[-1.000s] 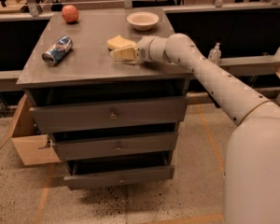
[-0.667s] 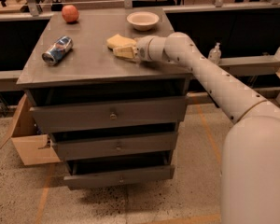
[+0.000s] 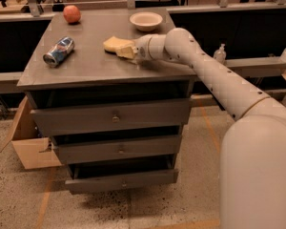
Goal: Pick sponge
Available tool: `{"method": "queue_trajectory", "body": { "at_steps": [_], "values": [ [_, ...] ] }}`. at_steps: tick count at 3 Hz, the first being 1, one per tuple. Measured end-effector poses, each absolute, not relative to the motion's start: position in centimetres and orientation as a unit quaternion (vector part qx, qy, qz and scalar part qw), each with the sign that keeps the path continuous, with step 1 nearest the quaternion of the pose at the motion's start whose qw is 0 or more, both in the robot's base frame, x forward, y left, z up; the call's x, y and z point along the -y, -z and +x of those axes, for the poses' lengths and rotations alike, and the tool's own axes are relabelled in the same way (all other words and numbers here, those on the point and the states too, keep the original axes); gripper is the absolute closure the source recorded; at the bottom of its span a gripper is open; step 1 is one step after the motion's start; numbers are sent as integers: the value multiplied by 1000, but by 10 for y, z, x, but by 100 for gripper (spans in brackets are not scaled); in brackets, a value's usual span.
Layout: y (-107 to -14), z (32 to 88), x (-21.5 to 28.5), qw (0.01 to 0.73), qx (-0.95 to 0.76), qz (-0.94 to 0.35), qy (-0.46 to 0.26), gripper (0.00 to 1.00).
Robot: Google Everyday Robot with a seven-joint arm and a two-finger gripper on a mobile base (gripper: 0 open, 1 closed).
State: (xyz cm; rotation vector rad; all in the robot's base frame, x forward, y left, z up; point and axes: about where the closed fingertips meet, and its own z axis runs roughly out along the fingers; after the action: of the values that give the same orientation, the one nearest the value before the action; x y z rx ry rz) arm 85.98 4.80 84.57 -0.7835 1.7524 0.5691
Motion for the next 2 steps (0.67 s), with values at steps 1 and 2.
{"method": "queue_trajectory", "body": {
  "at_steps": [1, 2],
  "values": [
    [-880, 849, -52, 537, -724, -355, -247, 100],
    [-915, 826, -62, 543, -689, -418, -235, 100]
  ]
}}
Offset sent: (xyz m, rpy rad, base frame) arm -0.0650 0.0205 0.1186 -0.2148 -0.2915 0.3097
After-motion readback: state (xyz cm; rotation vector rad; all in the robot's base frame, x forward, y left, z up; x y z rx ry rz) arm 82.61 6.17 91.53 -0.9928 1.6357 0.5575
